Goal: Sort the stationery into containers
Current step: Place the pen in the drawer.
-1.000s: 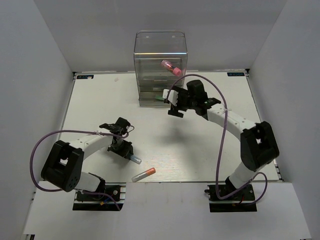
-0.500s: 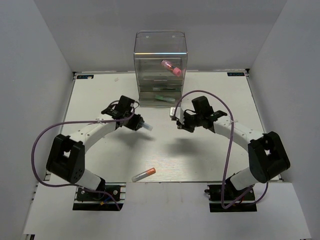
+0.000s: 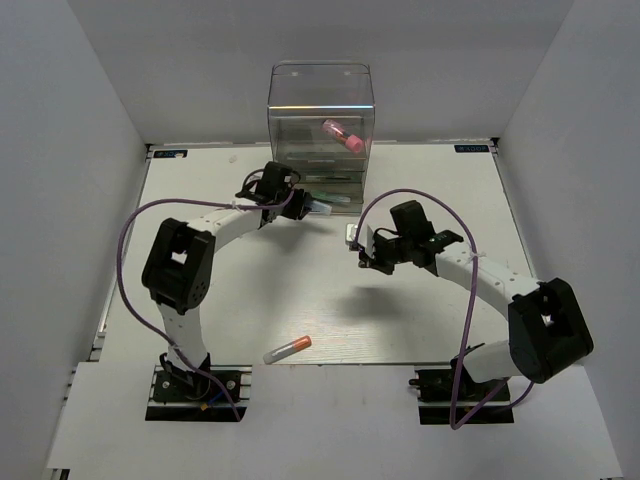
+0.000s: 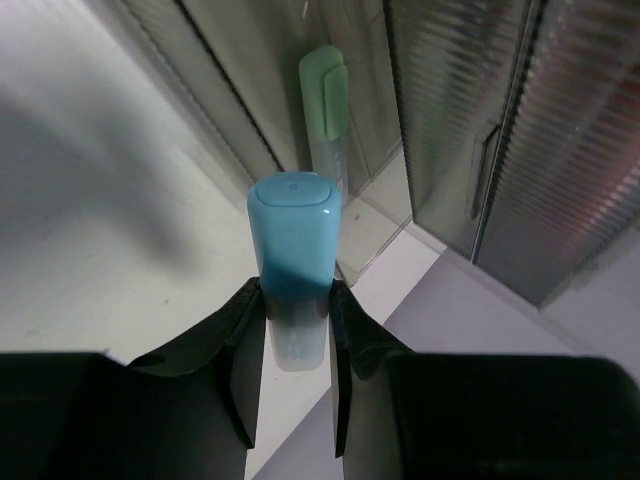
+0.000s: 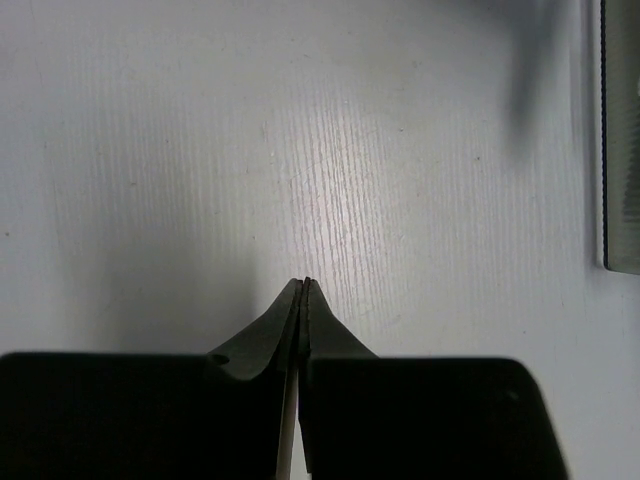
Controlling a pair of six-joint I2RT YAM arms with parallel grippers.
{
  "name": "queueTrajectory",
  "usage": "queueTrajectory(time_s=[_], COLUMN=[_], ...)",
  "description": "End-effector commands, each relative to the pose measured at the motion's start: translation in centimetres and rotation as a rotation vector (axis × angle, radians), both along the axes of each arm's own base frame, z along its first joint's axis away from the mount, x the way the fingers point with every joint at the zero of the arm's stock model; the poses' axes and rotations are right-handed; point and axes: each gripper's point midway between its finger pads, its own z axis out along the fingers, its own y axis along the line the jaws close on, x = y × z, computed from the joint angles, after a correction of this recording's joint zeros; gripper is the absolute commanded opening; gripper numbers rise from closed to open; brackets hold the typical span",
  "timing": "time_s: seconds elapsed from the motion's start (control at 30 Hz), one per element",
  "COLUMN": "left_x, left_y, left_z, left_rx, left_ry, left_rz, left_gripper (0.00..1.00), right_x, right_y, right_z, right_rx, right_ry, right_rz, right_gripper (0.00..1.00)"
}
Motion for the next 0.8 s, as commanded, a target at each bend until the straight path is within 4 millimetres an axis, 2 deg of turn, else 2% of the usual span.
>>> queueTrajectory(time_s=[0.0, 0.07, 0.13, 0.17, 0.2, 0.3, 0.33, 0.37, 0.43, 0.5, 0.53, 0.67, 0.7, 0.73, 0.77], left_x=[3.4, 4.3, 5.1, 5.4, 5.9, 6.6, 6.8, 6.9, 7.7, 7.9, 8.1, 7.8, 7.9, 7.8, 7.7], left_y=[-1.4, -1.6, -1.8, -1.8, -1.8, -1.9, -1.8, -1.8, -1.6, -1.7, -1.8, -2.2, -2.3, -2.4, -2.6], left_z=[4.1, 4.3, 3.6, 4.2, 3.3, 3.1, 2.7, 1.9, 2.5, 1.3, 1.8, 1.3, 1.5, 2.3, 2.3], left_rx=[-0.091, -0.108, -0.125, -0.128, -0.125, -0.124, -0.113, -0.112, -0.12, -0.107, -0.112, -0.125, -0.129, -0.141, -0.142], left_ry=[-0.105, -0.108, -0.107, -0.126, -0.112, -0.106, -0.099, -0.08, -0.095, -0.073, -0.082, -0.064, -0.072, -0.08, -0.079], left_rz=[0.036, 0.059, 0.084, 0.091, 0.11, 0.128, 0.135, 0.143, 0.151, 0.152, 0.152, 0.129, 0.128, 0.121, 0.105], left_gripper=[0.0, 0.0, 0.0, 0.0, 0.0, 0.0, 0.0, 0.07, 0.19, 0.34, 0.37, 0.46, 0.51, 0.51, 0.53], right_x=[-0.5, -0.5, -0.4, -0.4, -0.4, -0.5, -0.5, -0.4, -0.7, -0.7, -0.7, -1.2, -1.2, -1.4, -1.8], right_y=[-0.2, -0.2, -0.3, -0.3, -0.4, -0.5, -0.5, -0.6, -0.5, -0.6, -0.6, -0.6, -0.5, -0.6, -0.4], right_z=[0.5, 0.4, 0.4, 0.5, 0.4, 0.4, 0.5, 0.5, 0.4, 0.6, 0.5, 0.6, 0.6, 0.7, 0.8], right_rx=[0.017, 0.019, 0.017, 0.02, 0.016, 0.017, 0.017, 0.018, 0.017, 0.019, 0.018, 0.02, 0.023, 0.023, 0.034], right_ry=[-0.012, -0.015, -0.012, -0.014, -0.013, -0.01, -0.011, -0.01, -0.002, -0.004, -0.001, 0.013, 0.008, 0.014, 0.022], right_rz=[0.011, 0.011, 0.006, 0.006, 0.002, 0.002, 0.003, -0.002, -0.001, 0.0, 0.001, 0.013, 0.022, 0.024, 0.045], right_gripper=[0.03, 0.04, 0.06, 0.07, 0.08, 0.1, 0.13, 0.16, 0.25, 0.31, 0.33, 0.5, 0.53, 0.55, 0.56])
